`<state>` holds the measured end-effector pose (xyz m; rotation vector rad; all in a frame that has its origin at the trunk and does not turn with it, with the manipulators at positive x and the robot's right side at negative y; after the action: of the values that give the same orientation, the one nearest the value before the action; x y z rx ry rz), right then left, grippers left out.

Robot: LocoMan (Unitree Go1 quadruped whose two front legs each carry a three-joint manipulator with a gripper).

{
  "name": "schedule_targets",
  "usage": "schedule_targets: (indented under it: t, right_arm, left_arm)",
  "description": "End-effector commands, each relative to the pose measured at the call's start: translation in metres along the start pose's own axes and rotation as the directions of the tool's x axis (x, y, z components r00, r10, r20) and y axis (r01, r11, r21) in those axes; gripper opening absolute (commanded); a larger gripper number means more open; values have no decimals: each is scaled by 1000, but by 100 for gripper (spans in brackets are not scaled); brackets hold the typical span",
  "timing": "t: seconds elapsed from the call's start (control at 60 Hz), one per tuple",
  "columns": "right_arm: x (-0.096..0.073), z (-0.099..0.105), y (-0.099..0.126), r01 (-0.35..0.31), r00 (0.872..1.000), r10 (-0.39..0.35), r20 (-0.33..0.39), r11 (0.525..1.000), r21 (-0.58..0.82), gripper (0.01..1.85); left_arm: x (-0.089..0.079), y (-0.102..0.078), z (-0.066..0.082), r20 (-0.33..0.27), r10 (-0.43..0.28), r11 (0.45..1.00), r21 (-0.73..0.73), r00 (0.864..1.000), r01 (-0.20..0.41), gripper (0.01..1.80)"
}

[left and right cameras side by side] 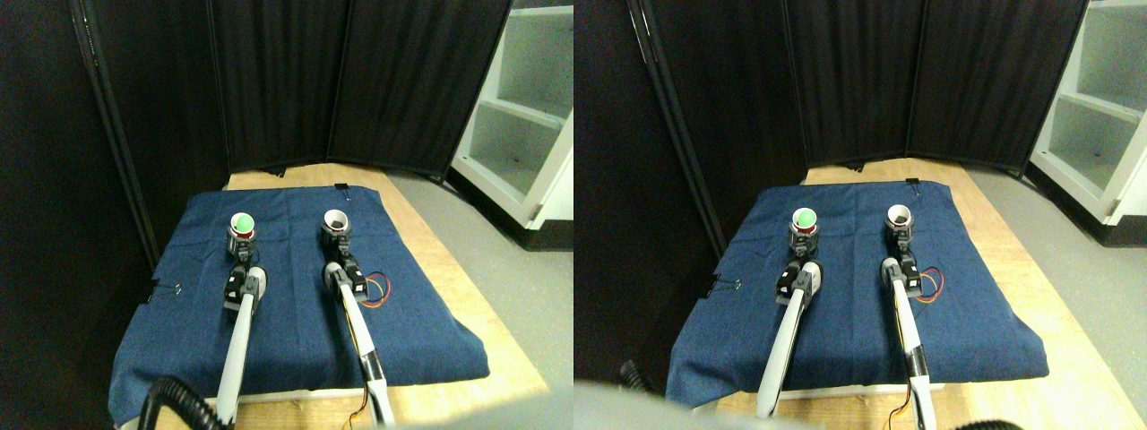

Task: Pour (bimanual)

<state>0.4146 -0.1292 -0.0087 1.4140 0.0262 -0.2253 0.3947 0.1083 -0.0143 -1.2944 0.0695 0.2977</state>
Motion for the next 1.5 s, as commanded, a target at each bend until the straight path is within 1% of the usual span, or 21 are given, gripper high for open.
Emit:
schedule_targets:
  t: [0.017, 0.1, 0.25, 0.367, 0.383, 0.433, 0.483, 0.5, 0.517, 0.55, 0.6, 0.7, 0.75, 0.8, 0.917, 1.0, 1.083, 1.183, 1.333, 1.433, 1.5]
  right_arm:
    - [0, 3, 6, -34, 999, 33, 15, 999, 15, 33]
    - [0, 4, 6, -32, 999, 32, 5, 999, 32, 33]
    - [-1, 4, 6, -23, 1000, 22, 19, 999, 44, 33]
    - [-2, 4, 7, -15, 1000, 15, 5, 998, 57, 33]
    - [-2, 4, 7, -8, 1000, 9, -13, 998, 70, 33]
    - [-3, 5, 7, 5, 1000, -3, -23, 997, 74, 51]
    - [-3, 5, 7, 14, 999, -10, -46, 997, 81, 79]
    - [-3, 5, 7, 19, 999, -15, -50, 996, 83, 85]
    - [-3, 5, 7, 19, 999, -15, -50, 996, 83, 85]
    - [-4, 5, 7, 32, 998, -27, -50, 995, 99, 90]
    - [-4, 5, 8, 47, 998, -42, -42, 993, 107, 93]
    - [-5, 5, 8, 46, 998, -41, -40, 993, 112, 90]
    - [-5, 6, 9, 47, 998, -41, -47, 992, 121, 93]
    - [-6, 6, 9, 53, 998, -47, -50, 991, 121, 105]
    - [-8, 6, 9, 58, 997, -52, -58, 992, 108, 116]
    - [-10, 5, 10, 59, 997, -53, -58, 993, 106, 115]
    - [-10, 4, 11, 63, 997, -56, -62, 992, 111, 118]
    - [-13, 3, 13, 57, 997, -51, -64, 995, 88, 123]
    - [-14, 2, 16, 42, 996, -35, -85, 996, 84, 131]
    - [-17, 1, 18, 35, 996, -27, -84, 996, 86, 133]
    - [-24, 3, 21, 9, 996, -2, -86, 997, 72, 131]
  left_arm:
    - [1, -2, 0, 24, -30, 999, -24, 999, 31, 33]
    - [1, 0, 2, 27, -32, 999, -25, 999, 33, 33]
    - [2, 3, 5, 43, -37, 999, -35, 998, 38, 33]
    - [2, 5, 6, 46, -34, 999, -36, 998, 35, 33]
    - [2, 5, 7, 46, -30, 999, -31, 998, 32, 33]
    - [1, 5, 7, 44, -25, 999, -23, 999, 27, 48]
    - [0, 6, 6, 33, -17, 1000, -13, 999, 18, 80]
    - [0, 7, 6, 33, -15, 1000, -11, 999, 15, 86]
    - [0, 7, 6, 33, -15, 1000, -11, 999, 15, 86]
    - [-2, 7, 5, 41, -10, 1000, -7, 999, 10, 97]
    - [-2, 8, 5, 38, -11, 1000, -8, 999, 11, 105]
    - [-3, 8, 4, 40, -8, 1000, -8, 999, 9, 101]
    - [-3, 8, 4, 41, -9, 1000, -10, 999, 9, 102]
    - [-3, 7, 5, 30, -12, 1000, -7, 999, 12, 105]
    - [-3, 7, 6, 16, -16, 1000, 7, 1000, 16, 107]
    - [-2, 7, 8, 4, -19, 1000, 16, 1000, 19, 108]
    - [-4, 7, 9, 10, -20, 1000, 22, 1000, 20, 107]
    - [-6, 5, 11, 0, -28, 1000, 1, 1000, 28, 114]
    - [-11, 2, 12, -6, -52, 999, 14, 999, 52, 126]
    - [-15, 0, 14, -12, -72, 997, 1, 997, 72, 124]
    - [-18, -2, 19, -13, -91, 996, -6, 996, 91, 124]
